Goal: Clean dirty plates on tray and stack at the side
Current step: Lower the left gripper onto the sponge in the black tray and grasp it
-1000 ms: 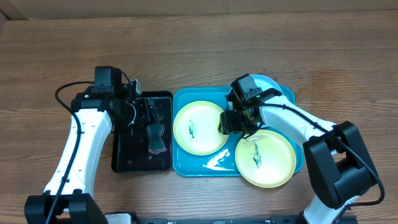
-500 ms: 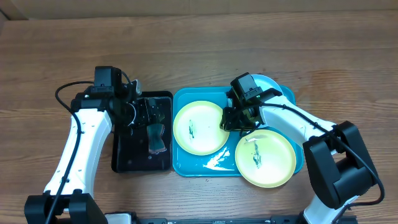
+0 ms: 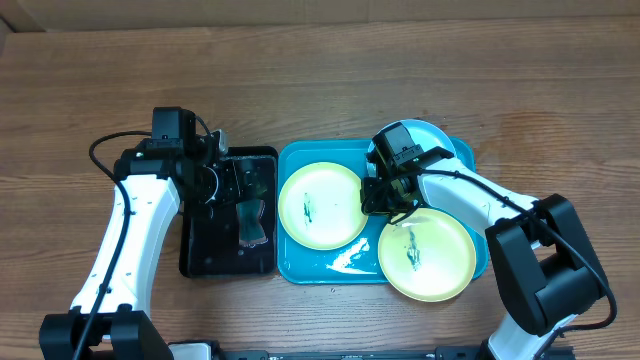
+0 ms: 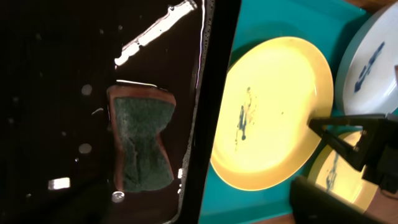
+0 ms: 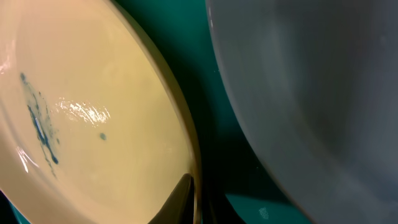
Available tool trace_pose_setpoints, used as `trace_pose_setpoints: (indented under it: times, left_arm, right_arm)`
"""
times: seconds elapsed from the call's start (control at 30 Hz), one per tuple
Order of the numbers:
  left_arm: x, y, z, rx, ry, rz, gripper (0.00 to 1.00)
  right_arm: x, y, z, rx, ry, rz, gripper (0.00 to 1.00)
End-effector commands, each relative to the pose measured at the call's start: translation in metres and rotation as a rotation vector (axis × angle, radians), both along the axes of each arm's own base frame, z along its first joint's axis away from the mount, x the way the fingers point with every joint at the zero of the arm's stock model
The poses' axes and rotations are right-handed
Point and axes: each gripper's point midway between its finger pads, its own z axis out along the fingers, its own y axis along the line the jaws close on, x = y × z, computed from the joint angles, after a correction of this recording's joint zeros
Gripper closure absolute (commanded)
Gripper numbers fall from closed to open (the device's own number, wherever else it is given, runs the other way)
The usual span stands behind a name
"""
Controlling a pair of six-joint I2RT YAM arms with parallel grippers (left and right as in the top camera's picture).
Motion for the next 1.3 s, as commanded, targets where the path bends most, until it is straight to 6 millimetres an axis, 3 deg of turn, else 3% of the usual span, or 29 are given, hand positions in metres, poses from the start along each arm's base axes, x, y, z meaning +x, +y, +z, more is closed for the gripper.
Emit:
trace_pose_setpoints:
  times: [0.0,0.17,0.23,0.3,0.4,0.53,0.67,0.8,0.97,1.03,1.13,1.27]
  left_arm:
    - [0.005,-0.001,0.005,0.015,-0.039,-0.053,0.55]
    - [0.001,0.005,-0.003,0.062,-0.004,-0.036,0.69]
    - [-0.002,0.002,-0.008,0.065,0.015,-0.043,0.61]
    - [-0.007,0.005,-0.017,0.099,0.046,-0.021,0.6]
    - [-0.015,0.018,-0.034,0.191,0.1,0.062,0.64]
    - [-0.019,0.012,-0.05,0.197,0.111,0.05,0.69]
    - [-0.021,0.005,-0.063,0.193,0.133,0.066,0.55]
    - [-0.023,-0.003,-0.078,0.197,0.177,0.059,0.55]
    - [-0.026,-0.009,-0.101,0.214,0.235,0.034,0.63]
    - [-0.026,-0.006,-0.106,0.231,0.246,0.036,0.61]
    - [-0.026,0.002,-0.108,0.279,0.246,0.041,0.67]
    - [-0.024,0.006,-0.104,0.3,0.223,0.034,0.63]
  right_arm:
    - [-0.002,0.003,0.0,0.009,-0.001,0.004,0.92]
    - [-0.001,0.003,0.0,0.011,-0.004,0.004,0.92]
    - [-0.001,0.003,0.0,0.011,-0.005,0.004,0.91]
    - [0.0,0.003,0.0,0.012,-0.006,0.004,0.91]
    - [0.0,0.004,0.0,0.013,-0.008,0.004,0.91]
    - [0.0,0.003,0.0,0.013,-0.008,0.004,0.91]
    - [0.0,0.003,0.0,0.013,-0.008,0.004,0.91]
    - [0.0,0.003,0.0,0.013,-0.008,0.004,0.91]
    - [0.0,0.003,0.0,0.013,-0.008,0.004,0.91]
    - [0.0,0.003,0.0,0.013,-0.008,0.004,0.91]
    - [0.0,0.003,0.0,0.013,-0.008,0.004,0.91]
    - [0.0,0.003,0.0,0.013,-0.008,0.004,0.91]
